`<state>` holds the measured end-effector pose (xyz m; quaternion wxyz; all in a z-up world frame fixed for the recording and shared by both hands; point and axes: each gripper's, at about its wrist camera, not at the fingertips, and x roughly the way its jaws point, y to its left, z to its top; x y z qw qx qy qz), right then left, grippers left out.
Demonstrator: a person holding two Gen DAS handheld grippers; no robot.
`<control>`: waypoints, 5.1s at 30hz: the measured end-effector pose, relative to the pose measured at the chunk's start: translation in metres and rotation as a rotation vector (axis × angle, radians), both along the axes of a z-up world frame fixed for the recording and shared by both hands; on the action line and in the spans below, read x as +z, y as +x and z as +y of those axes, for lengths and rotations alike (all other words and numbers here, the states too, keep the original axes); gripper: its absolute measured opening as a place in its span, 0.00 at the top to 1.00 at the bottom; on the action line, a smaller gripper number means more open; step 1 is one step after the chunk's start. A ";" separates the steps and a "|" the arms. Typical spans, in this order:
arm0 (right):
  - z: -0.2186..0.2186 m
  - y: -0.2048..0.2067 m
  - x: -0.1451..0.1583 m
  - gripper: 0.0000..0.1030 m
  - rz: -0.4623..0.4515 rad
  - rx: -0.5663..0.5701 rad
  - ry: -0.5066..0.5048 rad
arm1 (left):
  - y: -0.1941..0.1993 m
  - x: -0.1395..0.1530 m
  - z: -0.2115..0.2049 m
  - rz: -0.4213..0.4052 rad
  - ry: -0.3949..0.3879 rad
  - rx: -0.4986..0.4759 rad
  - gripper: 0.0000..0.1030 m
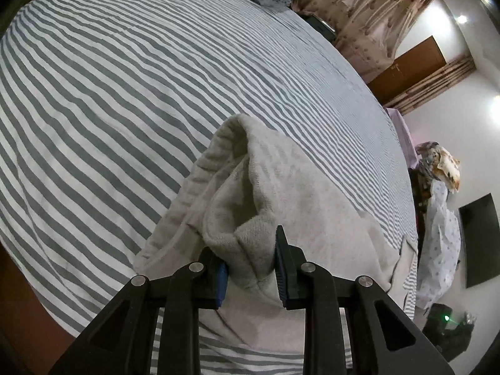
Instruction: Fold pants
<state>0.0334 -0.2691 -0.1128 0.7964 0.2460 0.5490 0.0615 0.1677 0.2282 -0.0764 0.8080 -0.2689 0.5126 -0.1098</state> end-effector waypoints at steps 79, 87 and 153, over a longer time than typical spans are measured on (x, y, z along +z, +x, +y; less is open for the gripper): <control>-0.216 0.166 0.022 0.54 0.300 -0.441 -0.384 | -0.146 0.001 -0.322 -0.286 0.350 -0.788 0.43; -0.224 0.184 -0.010 0.55 0.389 -0.476 -0.510 | -0.158 -0.018 -0.390 -0.340 0.330 -0.898 0.43; -0.286 -0.179 -0.044 0.74 0.051 -0.905 0.164 | -0.206 -0.042 -0.419 -0.503 0.564 -0.953 0.68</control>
